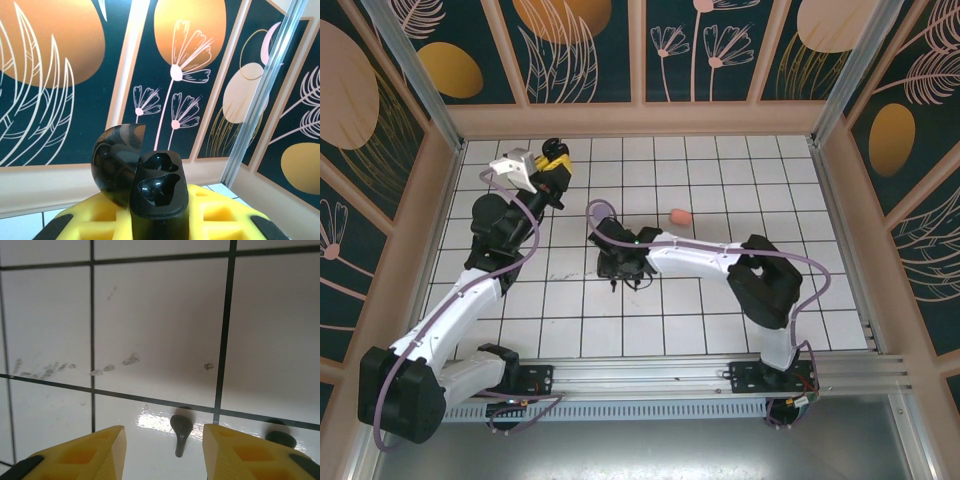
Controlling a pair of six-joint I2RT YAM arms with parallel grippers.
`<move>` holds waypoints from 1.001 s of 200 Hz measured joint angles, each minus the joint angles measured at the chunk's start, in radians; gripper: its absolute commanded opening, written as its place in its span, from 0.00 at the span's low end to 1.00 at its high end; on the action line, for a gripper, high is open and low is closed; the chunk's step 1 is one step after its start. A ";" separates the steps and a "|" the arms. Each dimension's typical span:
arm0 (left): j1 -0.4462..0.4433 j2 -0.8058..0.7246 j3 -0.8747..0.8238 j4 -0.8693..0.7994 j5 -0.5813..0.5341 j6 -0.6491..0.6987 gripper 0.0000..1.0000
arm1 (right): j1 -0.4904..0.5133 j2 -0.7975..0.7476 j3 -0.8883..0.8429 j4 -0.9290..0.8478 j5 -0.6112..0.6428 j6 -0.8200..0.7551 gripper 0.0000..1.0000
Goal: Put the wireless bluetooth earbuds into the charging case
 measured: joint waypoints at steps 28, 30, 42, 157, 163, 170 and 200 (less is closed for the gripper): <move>0.015 0.000 -0.003 0.014 -0.008 -0.008 0.00 | 0.019 0.056 0.034 -0.039 0.009 0.018 0.43; 0.015 0.000 -0.004 0.016 -0.008 -0.009 0.00 | 0.020 0.058 0.036 -0.041 0.009 0.018 0.43; 0.019 0.000 -0.007 0.025 -0.008 -0.013 0.00 | 0.027 0.075 0.047 -0.054 0.010 0.021 0.42; 0.034 0.000 -0.039 0.061 -0.006 -0.033 0.00 | 0.037 0.167 0.120 -0.103 0.027 0.043 0.38; 0.034 0.000 -0.040 0.064 -0.004 -0.035 0.00 | 0.037 0.167 0.120 -0.103 0.027 0.043 0.38; 0.034 0.000 -0.040 0.066 -0.003 -0.036 0.00 | 0.038 0.167 0.120 -0.103 0.027 0.044 0.38; 0.034 0.000 -0.045 0.074 0.004 -0.039 0.00 | 0.040 0.168 0.120 -0.103 0.029 0.044 0.38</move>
